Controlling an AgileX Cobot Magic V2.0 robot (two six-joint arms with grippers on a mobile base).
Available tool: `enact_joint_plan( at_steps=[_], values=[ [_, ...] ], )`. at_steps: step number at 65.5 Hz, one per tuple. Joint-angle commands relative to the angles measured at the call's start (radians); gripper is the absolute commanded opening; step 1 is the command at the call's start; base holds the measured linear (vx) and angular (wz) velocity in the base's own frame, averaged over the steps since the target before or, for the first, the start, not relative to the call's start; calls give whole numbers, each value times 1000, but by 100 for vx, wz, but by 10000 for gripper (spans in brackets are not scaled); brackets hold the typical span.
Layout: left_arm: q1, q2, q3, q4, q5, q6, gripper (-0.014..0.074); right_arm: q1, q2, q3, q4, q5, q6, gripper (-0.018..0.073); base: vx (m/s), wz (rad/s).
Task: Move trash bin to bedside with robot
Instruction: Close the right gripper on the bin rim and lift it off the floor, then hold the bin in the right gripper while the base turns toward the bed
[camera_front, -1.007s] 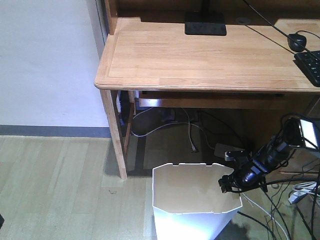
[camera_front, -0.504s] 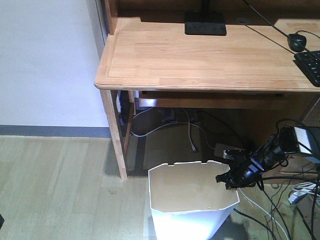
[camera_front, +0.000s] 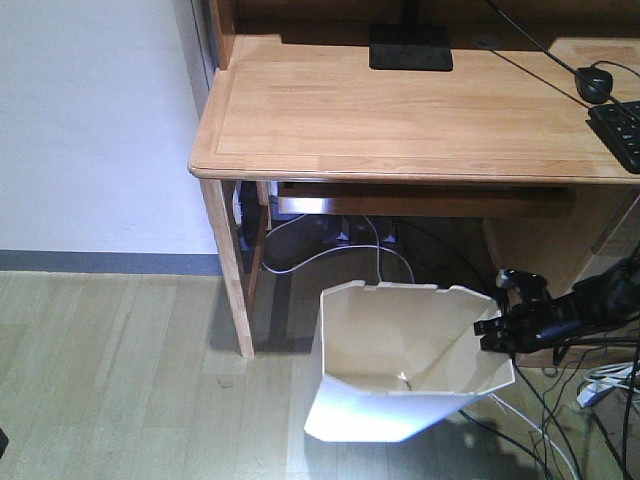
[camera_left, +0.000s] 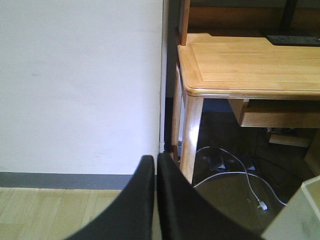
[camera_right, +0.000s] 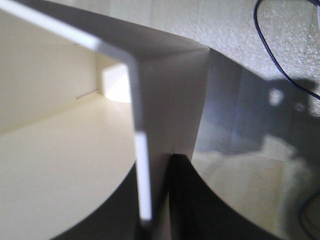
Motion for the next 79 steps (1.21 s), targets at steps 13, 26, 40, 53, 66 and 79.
enact_joint_plan(
  at_steps=[13, 26, 40, 53, 66, 79],
  values=[
    [-3, -14, 3, -2, -66, -4, -6, -13, -250, 149, 25, 266, -43, -5, 0, 0],
    [-3, -14, 3, -2, -66, -4, -6, -15, -283, 160, 30, 344, -39, -5, 0, 0],
    [-3, -14, 3, -2, -66, -4, -6, -14, -283, 160, 29, 358, -40, -5, 0, 0],
    [-3, -14, 3, -2, -66, -4, -6, -14, -283, 160, 29, 358, -40, -5, 0, 0],
    [-3, -14, 3, -2, -66, -4, -6, -14, -283, 160, 29, 358, -40, -5, 0, 0],
    [-3, -14, 3, -2, -66, -4, -6, -14, -283, 160, 29, 363, -40, -5, 0, 1]
  ],
)
